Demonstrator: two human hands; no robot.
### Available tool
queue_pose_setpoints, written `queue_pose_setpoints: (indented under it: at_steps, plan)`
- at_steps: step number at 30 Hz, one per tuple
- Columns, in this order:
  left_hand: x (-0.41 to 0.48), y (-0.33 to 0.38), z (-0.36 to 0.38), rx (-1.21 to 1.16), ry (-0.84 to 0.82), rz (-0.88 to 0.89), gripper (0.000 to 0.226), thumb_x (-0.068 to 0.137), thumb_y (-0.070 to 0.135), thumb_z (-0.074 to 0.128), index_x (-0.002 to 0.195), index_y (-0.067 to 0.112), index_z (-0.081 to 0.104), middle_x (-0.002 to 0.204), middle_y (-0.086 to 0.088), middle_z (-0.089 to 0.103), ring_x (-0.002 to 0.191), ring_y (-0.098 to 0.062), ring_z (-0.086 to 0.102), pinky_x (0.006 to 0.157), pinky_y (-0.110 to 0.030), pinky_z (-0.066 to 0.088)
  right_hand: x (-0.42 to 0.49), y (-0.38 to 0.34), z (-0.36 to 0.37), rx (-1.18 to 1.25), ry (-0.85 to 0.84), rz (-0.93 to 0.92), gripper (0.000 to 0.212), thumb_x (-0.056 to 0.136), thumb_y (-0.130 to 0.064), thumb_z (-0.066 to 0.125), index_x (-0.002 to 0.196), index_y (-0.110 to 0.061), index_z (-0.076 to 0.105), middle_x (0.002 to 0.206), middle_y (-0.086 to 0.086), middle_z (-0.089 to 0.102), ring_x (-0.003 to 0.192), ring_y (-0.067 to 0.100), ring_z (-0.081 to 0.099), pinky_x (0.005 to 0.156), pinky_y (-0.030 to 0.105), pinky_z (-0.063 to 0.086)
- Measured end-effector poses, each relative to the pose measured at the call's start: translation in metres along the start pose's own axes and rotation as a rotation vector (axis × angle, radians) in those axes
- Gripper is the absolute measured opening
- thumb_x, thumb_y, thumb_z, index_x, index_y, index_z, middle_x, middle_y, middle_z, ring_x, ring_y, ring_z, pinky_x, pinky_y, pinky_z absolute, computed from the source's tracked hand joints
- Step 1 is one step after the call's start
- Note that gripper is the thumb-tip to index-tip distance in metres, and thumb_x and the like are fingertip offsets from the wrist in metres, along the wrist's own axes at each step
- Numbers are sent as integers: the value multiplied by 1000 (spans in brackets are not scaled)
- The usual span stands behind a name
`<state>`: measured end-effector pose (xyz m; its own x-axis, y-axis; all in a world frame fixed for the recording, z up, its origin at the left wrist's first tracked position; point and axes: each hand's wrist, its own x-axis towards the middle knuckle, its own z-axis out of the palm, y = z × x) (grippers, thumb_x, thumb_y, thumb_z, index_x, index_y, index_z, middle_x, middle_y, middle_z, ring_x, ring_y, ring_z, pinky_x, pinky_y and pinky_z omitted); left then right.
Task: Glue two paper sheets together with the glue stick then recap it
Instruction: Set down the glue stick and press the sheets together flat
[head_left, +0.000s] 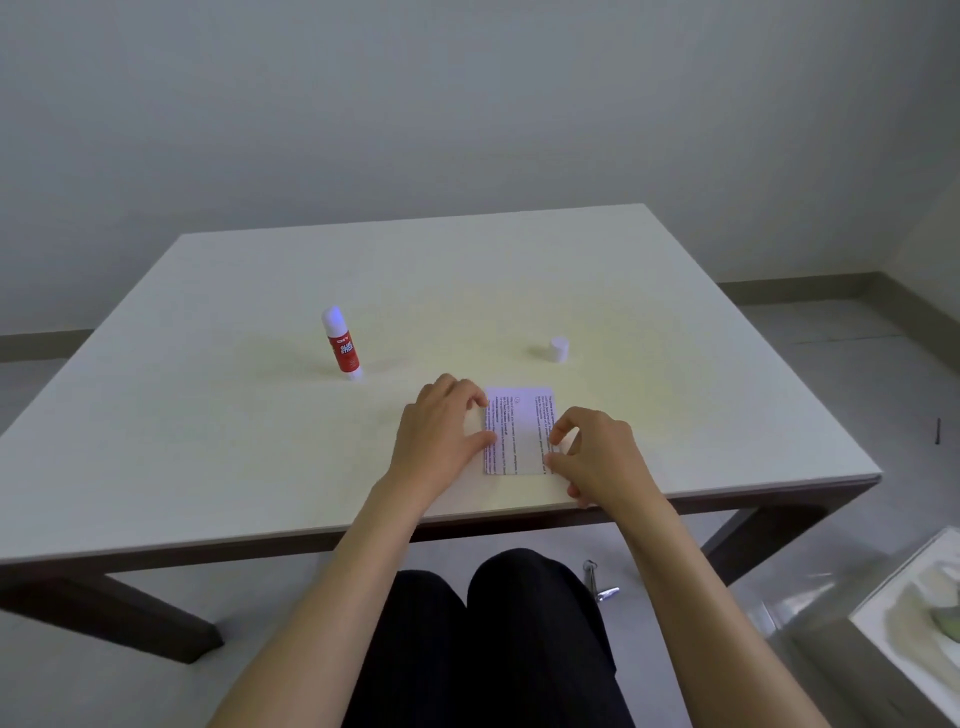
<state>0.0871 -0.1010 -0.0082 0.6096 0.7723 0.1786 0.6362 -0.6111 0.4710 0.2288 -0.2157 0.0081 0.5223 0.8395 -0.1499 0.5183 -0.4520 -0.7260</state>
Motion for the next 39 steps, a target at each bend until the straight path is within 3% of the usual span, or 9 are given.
queue_pose_setpoints:
  at_steps: [4, 12, 16, 18, 20, 23, 28, 33, 39]
  plan:
    - [7, -15, -5, 42, -344, 161, 68, 84, 53, 56, 144, 30, 35, 156, 14, 25, 147, -14, 13, 116, -38, 11, -1, 1, 1, 7, 17, 4, 13, 82, -5, 66, 94, -7, 61, 79, 8, 56, 40, 17, 55, 37, 25, 48]
    - [3, -40, -22, 126, -384, 90, 74, 81, 62, 53, 146, 38, 27, 156, 20, 17, 148, -16, 3, 117, -54, -2, 7, -24, 20, -156, -40, -121, 21, 82, -15, 65, 103, -17, 67, 100, 8, 69, 77, 21, 58, 66, 27, 45]
    - [-3, -58, -34, 132, -388, 48, 76, 79, 63, 54, 146, 40, 24, 156, 22, 16, 148, -15, 1, 117, -53, -5, -2, -36, 40, -481, 73, -282, 28, 92, -31, 50, 113, -20, 65, 114, 2, 60, 104, 25, 54, 82, 31, 40]
    - [-4, -60, -34, 136, -375, 43, 81, 78, 65, 53, 147, 38, 21, 157, 22, 14, 148, -14, 0, 116, -54, -5, -11, -32, 51, -633, 139, -391, 42, 96, -42, 38, 127, -20, 56, 132, 2, 52, 125, 30, 41, 104, 41, 27]
    - [-5, -63, -32, 129, -366, 41, 85, 78, 66, 52, 149, 36, 16, 157, 22, 11, 148, -14, -2, 116, -53, -6, -20, -27, 61, -608, 64, -500, 58, 97, -51, 21, 144, -21, 35, 154, -2, 32, 146, 29, 10, 115, 50, -8]
    - [-6, -67, -29, 86, -379, 38, 87, 76, 70, 49, 149, 37, 14, 156, 26, 8, 148, -11, -7, 115, -52, -10, -21, -20, 71, -646, -104, -591, 80, 85, -64, -6, 151, -22, 13, 161, -10, 10, 143, 24, -25, 92, 45, -44]
    - [-6, -68, -28, 75, -401, 27, 91, 73, 72, 50, 149, 39, 12, 156, 28, 5, 147, -10, -11, 113, -53, -14, 34, -31, 58, -788, -120, -310, 78, 88, -66, 0, 151, -22, -6, 161, -9, -9, 143, 31, -26, 103, 59, -28]
    - [-4, -68, -30, 94, -458, 29, 88, 81, 59, 56, 150, 37, 5, 157, 27, -1, 146, -12, -15, 113, -54, -15, 7, -30, 83, -748, -204, -540, 91, 74, -78, -10, 150, -27, -7, 160, -13, -11, 143, 28, -27, 91, 50, -43]
    - [-3, -64, -34, 96, -508, 19, 100, 72, 71, 55, 149, 38, 1, 156, 27, -6, 144, -11, -20, 111, -54, -19, 40, -41, 58, -803, -204, -312, 75, 87, -68, 1, 150, -29, -10, 159, -16, -14, 142, 31, -28, 105, 60, -27]
